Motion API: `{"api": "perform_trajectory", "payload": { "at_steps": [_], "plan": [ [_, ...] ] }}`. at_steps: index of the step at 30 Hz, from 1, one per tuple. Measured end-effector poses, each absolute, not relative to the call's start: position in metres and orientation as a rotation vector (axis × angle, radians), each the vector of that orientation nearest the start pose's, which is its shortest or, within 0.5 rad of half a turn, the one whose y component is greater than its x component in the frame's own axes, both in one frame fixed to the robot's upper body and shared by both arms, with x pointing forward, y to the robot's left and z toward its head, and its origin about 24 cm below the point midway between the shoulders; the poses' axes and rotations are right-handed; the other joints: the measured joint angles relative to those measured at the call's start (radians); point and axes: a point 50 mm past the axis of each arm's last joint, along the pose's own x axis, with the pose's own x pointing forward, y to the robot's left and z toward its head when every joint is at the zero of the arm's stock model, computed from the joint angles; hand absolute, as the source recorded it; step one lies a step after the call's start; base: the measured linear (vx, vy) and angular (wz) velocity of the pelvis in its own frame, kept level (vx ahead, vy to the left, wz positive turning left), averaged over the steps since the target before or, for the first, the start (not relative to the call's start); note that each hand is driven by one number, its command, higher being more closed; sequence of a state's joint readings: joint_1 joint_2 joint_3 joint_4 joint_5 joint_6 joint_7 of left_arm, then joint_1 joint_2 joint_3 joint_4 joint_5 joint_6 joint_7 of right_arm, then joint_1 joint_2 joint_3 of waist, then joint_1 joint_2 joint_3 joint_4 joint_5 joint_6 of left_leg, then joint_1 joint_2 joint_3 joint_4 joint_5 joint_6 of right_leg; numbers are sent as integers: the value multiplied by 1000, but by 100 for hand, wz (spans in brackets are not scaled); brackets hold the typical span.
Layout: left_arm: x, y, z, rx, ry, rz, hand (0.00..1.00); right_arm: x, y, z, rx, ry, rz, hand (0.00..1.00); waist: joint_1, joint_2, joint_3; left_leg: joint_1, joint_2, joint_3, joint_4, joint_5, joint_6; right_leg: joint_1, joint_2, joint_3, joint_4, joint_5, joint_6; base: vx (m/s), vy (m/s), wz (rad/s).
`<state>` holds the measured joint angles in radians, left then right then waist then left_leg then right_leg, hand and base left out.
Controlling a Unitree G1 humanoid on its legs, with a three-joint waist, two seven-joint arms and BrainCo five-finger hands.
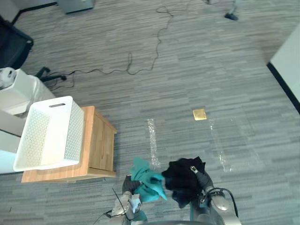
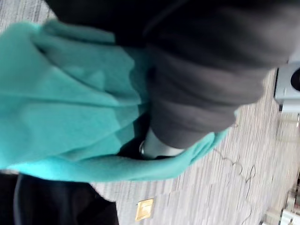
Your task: Tidy the bed and pick cloth on bed and put in laundry
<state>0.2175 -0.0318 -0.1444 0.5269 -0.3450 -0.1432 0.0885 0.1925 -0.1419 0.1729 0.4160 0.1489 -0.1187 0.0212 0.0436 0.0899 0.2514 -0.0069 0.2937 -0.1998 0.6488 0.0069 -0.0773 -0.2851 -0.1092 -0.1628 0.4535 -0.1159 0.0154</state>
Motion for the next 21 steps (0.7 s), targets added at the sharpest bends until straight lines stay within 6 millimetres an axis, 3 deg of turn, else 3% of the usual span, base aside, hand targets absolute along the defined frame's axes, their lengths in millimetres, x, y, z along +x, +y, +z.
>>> {"api": "perform_trajectory", "payload": {
  "at_steps": [1,2,3,4,5,10,12,13,14,15,16,17,18,20,21],
  "plan": [
    [148,128,-104,-330,624,153,100,172,-157,-80,3,499,93,100,12,19,10,-65,25,47,182,-32,20,101,23,-41,-60,-3,-23,262,-408,88],
    [145,129,-105,-335,633,158,100,172,-155,-80,7,498,98,100,24,15,18,-98,31,80,267,-62,30,151,33,-62,-92,-11,-38,240,-333,71],
    [143,130,-103,-342,622,163,100,174,-152,-79,8,489,111,100,36,9,22,-172,10,157,381,-113,38,242,48,-104,-159,-19,-50,202,-258,62],
    [144,131,-103,-346,614,159,100,177,-151,-77,9,482,112,100,41,6,20,-202,-19,200,382,-123,38,277,47,-122,-190,-19,-50,241,-247,68],
    [144,131,-102,-359,604,156,100,181,-150,-75,7,466,116,100,51,6,20,-240,-54,263,352,-137,35,319,48,-149,-236,-16,-48,197,-161,46],
    [146,131,-97,-366,578,152,100,188,-152,-71,7,446,108,100,76,-2,19,-304,-104,592,57,-201,44,462,32,-291,-370,0,-22,250,-91,81],
    [148,133,-96,-366,566,152,100,192,-159,-69,8,433,76,100,77,-20,18,-282,-117,784,-116,-198,50,515,6,-367,-390,-23,23,408,-63,111],
    [146,134,-96,-365,570,158,100,192,-165,-68,4,430,38,100,76,-19,17,-252,-120,914,-211,-180,79,563,2,-412,-389,-48,63,439,-39,113],
    [143,135,-97,-365,575,165,100,191,-167,-69,3,433,30,100,76,-13,8,-233,-117,953,-244,-149,117,581,9,-421,-381,-62,86,393,-11,106],
    [137,137,-99,-359,587,174,100,189,-168,-71,3,443,24,100,76,-14,-10,-223,-127,953,-259,-170,266,599,5,-423,-348,-88,113,504,58,106],
    [138,142,-98,-342,586,177,100,184,-167,-74,9,462,22,100,76,-48,-45,-214,-190,917,-277,-198,275,569,-58,-422,-213,-109,126,422,61,105],
    [137,143,-98,-336,586,180,100,183,-167,-75,11,464,21,100,75,-54,-52,-204,-215,897,-297,-200,277,546,-86,-412,-130,-108,125,787,173,153],
    [137,148,-99,-302,594,172,100,183,-163,-75,23,465,27,100,51,-86,-55,-135,-302,824,-365,-201,280,424,-197,-326,272,-71,93,572,115,130],
    [136,151,-100,-271,605,161,100,184,-158,-75,40,462,32,100,32,-95,-50,-72,-340,776,-398,-201,280,349,-222,-240,497,-68,82,563,50,122],
    [134,153,-100,-249,611,153,100,183,-151,-75,60,462,37,100,17,-85,-46,-1,-354,725,-427,-200,279,296,-208,-174,614,-71,85,494,-39,128]
  ]
}}
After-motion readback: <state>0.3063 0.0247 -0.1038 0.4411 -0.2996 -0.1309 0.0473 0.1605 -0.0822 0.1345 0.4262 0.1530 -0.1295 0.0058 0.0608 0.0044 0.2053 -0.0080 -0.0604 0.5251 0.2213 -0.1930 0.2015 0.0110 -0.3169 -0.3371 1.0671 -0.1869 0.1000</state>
